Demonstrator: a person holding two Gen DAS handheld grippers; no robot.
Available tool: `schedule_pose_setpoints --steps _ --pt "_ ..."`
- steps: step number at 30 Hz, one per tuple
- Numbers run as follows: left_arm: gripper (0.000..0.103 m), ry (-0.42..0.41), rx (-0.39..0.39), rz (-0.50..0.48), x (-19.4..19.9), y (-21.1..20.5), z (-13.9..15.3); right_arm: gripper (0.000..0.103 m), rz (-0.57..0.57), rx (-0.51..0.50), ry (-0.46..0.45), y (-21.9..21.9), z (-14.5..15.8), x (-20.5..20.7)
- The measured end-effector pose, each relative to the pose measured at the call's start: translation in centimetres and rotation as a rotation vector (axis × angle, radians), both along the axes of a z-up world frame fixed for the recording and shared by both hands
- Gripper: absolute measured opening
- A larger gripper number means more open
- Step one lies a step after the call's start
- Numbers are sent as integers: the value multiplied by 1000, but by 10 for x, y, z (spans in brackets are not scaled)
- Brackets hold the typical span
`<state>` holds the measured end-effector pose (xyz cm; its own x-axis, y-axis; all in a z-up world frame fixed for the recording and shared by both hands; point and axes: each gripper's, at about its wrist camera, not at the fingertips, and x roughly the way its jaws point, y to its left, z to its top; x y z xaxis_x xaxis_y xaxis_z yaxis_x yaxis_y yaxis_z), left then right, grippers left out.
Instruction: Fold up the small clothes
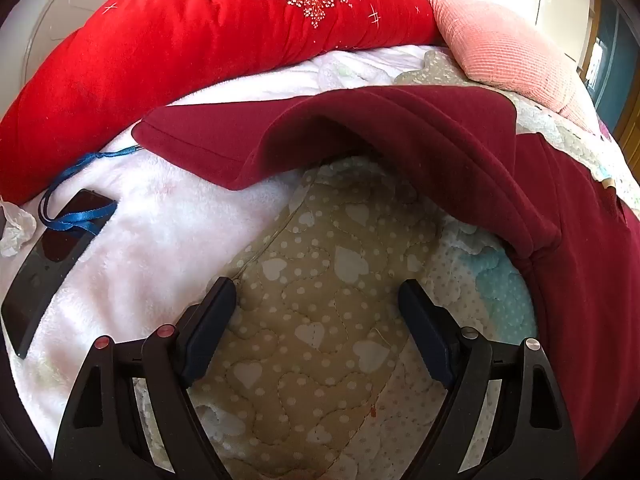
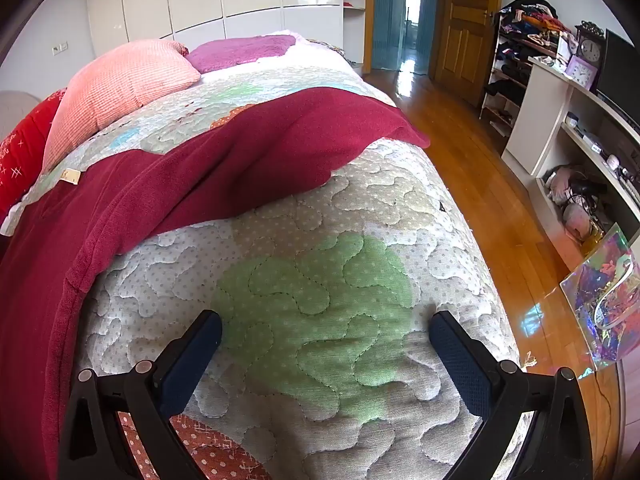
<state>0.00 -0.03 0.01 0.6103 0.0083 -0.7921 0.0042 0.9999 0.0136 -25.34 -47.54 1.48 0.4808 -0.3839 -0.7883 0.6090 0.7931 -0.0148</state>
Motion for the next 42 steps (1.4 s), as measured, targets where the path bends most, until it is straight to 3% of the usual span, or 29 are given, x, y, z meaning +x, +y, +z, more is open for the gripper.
schedule_pose_setpoints --steps 12,19,22,30,42 --pt "84 9 49 0 -4 -7 8 103 -18 10 14 1 1 0" --pt "84 16 33 -79 -47 -10 30 103 -62 94 -71 37 20 -29" --pt "84 -36 31 -120 -74 -17 49 103 -37 111 -116 61 32 -38" --pt "84 -98 -2 -278 -124 -56 82 103 93 21 -146 128 68 -35" --pt "84 -100 -32 -339 -145 -87 94 103 218 -29 -175 174 106 -40"
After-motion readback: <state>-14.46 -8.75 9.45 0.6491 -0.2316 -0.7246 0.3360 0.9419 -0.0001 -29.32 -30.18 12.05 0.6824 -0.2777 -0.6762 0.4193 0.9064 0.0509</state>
